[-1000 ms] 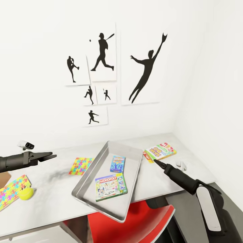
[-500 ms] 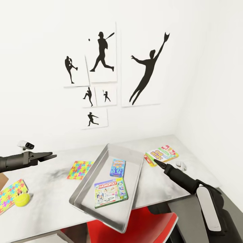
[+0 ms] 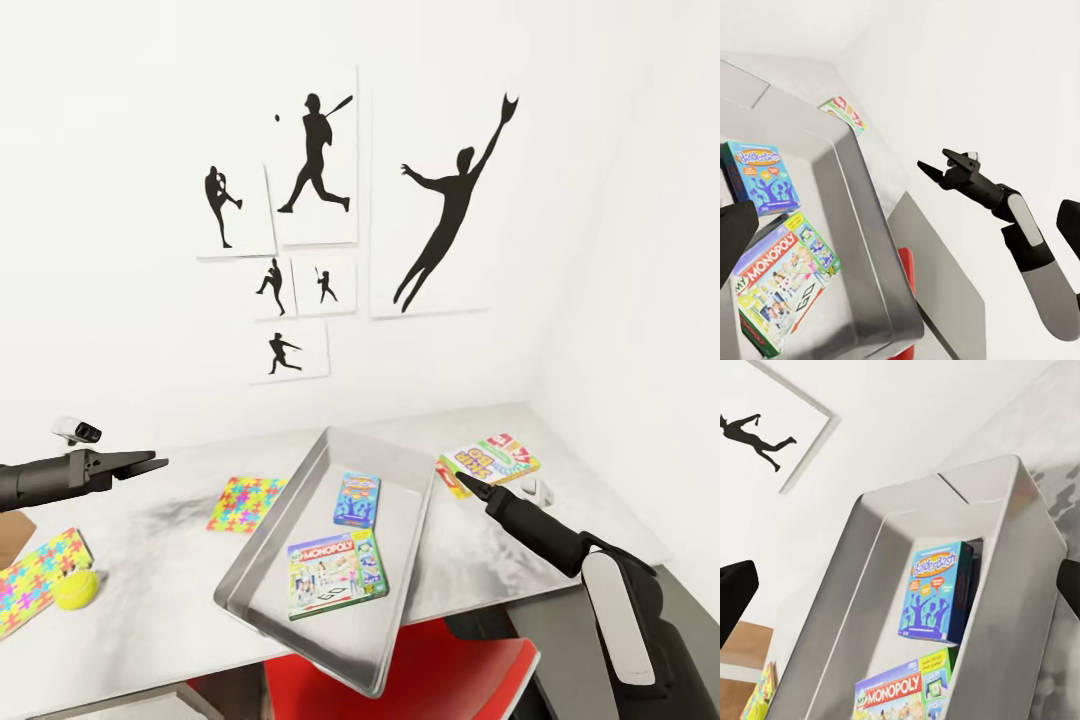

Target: Put all the toys in the child's room - the three board games (two on the bed and one on the table), the two jigsaw puzzles on the table, and the tennis ball on the table - inside the toy box on the table in the child's room.

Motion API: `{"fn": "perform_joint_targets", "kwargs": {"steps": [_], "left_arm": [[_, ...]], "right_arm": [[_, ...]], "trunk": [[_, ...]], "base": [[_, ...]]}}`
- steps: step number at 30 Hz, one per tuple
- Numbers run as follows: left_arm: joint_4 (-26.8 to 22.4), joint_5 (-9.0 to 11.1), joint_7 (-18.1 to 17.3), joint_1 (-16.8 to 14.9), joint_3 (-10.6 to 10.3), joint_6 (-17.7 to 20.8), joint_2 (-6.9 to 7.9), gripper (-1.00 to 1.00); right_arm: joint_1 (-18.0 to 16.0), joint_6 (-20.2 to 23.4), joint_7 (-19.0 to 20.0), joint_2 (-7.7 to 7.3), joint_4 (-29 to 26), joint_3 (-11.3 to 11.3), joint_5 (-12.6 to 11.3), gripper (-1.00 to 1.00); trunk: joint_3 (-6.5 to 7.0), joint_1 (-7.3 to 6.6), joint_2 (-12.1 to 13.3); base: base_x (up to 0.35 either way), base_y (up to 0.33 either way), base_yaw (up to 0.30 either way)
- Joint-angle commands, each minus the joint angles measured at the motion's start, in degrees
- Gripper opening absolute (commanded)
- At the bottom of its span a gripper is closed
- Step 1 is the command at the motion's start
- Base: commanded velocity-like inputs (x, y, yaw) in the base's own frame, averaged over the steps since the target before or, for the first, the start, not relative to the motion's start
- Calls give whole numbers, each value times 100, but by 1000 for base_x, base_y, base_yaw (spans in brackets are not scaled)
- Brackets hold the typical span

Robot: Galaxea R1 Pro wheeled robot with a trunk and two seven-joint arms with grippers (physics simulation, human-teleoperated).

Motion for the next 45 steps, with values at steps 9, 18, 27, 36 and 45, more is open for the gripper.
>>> {"fn": "perform_joint_targets", "kwargs": {"steps": [9, 18, 27, 36, 45], "left_arm": [[0, -2, -22, -5, -11, 67, 1, 100], [-10, -2, -22, -5, -12, 68, -6, 100], [-18, -2, -22, -5, -12, 68, -3, 100], [-18, -2, -22, -5, -10, 68, -3, 100], [-18, -2, -22, -5, -12, 68, -7, 100]], "right_arm": [[-6, 32, 27, -2, -2, -11, 11, 100], [-6, 32, 27, -2, -2, -5, 11, 100], [-6, 32, 27, -2, -2, -5, 11, 100], [-6, 32, 27, -1, -2, -5, 11, 100], [-6, 24, 27, -1, -2, 3, 11, 100]], "trunk": [[-12, 4, -12], [-12, 4, -12], [-12, 4, -12], [-12, 4, -12], [-12, 4, -12]], "base": [[53, 2, 8], [73, 47, 0], [123, 50, 0], [149, -27, 0], [38, -10, 0]]}}
